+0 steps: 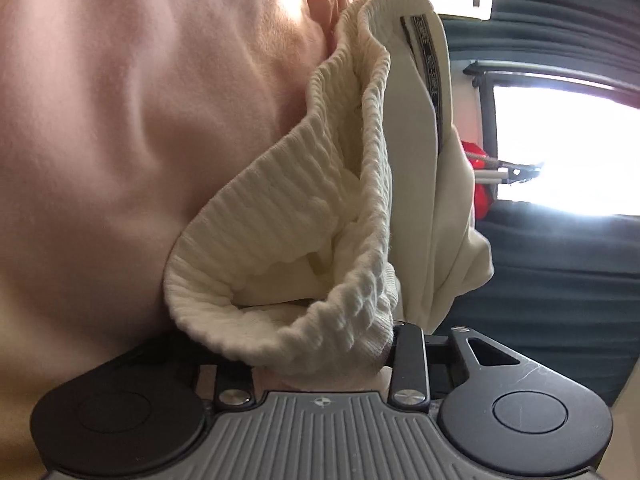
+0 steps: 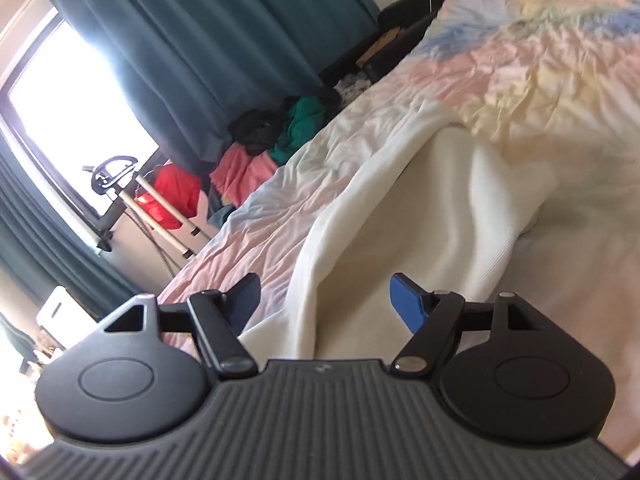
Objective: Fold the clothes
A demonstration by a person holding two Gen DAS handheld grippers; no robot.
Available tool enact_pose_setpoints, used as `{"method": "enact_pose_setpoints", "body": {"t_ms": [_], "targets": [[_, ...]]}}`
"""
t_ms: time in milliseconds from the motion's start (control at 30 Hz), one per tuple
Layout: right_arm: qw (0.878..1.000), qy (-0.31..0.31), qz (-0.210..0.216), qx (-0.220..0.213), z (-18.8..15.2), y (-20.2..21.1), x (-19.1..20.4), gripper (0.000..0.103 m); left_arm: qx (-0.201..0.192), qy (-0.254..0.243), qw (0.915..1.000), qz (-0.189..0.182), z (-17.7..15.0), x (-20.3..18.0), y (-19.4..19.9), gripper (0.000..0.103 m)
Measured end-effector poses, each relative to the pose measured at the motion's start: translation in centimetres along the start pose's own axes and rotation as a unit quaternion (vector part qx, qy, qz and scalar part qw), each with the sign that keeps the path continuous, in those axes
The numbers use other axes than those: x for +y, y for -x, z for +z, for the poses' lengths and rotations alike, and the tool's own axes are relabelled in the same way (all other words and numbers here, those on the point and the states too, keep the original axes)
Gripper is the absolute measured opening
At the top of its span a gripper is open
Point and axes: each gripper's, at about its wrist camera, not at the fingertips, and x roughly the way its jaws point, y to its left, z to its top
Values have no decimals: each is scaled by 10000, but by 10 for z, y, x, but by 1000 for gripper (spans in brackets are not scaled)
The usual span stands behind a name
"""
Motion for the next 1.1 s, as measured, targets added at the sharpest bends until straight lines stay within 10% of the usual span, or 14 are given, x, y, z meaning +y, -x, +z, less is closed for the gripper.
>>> {"method": "enact_pose_setpoints", "body": {"t_ms": [300, 433, 733, 767, 867, 1000, 1100], "targets": [[9982, -445, 300, 266, 1, -19, -8, 75, -1206, -1080, 9858, -438, 20, -52, 105, 13], [9959, -750, 233, 450, -1, -28, -18, 75, -1329, -1517, 9794, -48, 16, -68, 112, 13], [9925, 82, -1157, 394, 24, -101, -18, 74, -1243, -1823, 9752, 166, 18, -69, 97, 14], [9910, 113, -1297, 307, 28, -108, -19, 72, -1212, -1755, 9769, 130, 23, -66, 94, 14], [9830, 228, -1802, 281, 48, -136, -12, 24, -1210, -1727, 9775, 67, 33, -59, 88, 14], [9821, 417, -1815, 277, 79, -155, 26, 15, -1237, -1770, 9764, -61, 34, -56, 80, 14], [9930, 624, -945, -330, 102, -130, 68, 15, -1353, -1746, 9750, -239, 37, -55, 79, 14]]}}
